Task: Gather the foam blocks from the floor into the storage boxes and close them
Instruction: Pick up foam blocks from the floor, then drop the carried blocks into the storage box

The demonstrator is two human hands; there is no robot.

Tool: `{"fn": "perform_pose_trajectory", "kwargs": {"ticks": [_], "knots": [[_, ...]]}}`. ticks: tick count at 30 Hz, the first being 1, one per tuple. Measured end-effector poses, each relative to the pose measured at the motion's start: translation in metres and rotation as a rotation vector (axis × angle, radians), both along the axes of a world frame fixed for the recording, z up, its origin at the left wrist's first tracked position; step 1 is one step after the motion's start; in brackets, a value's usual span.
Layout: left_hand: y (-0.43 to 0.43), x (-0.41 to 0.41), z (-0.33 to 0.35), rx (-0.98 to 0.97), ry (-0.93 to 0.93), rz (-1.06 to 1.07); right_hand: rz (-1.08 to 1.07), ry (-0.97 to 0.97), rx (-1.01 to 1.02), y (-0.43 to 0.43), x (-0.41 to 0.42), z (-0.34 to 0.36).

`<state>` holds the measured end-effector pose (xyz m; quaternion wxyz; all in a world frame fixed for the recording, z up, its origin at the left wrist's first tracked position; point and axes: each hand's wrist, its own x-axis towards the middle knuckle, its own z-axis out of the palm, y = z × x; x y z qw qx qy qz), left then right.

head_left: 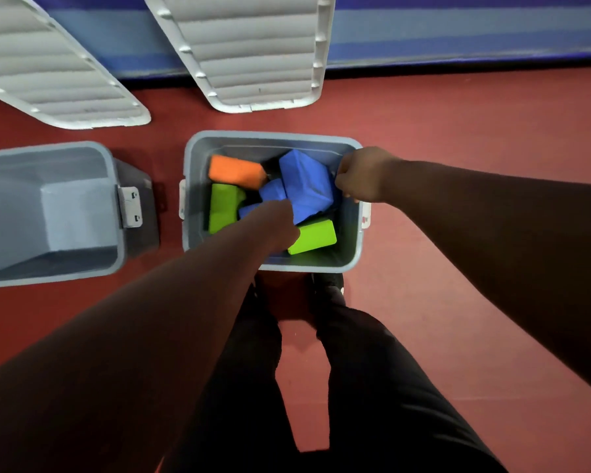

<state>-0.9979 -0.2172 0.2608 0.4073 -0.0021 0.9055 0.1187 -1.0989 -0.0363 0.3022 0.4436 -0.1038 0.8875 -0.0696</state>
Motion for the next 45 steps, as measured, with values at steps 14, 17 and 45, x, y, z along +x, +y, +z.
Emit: {"fn": "perform_pose_trajectory", "kwargs": {"ticks": [14,17,45], "knots": [[-0.108,-0.014,0.376,-0.018,0.364,0.371,0.354,0.277,-0.153,-0.12,-0.043,0.327],[-0.142,0.013,0.447,-0.085,0.484,0.462,0.438,0.357,-0.251,-0.159,-0.035,0.402],[-0.264,0.384,0.626,-0.186,0.665,1.029,0.867,0.355,-0.496,-0.357,0.277,0.6]]}}
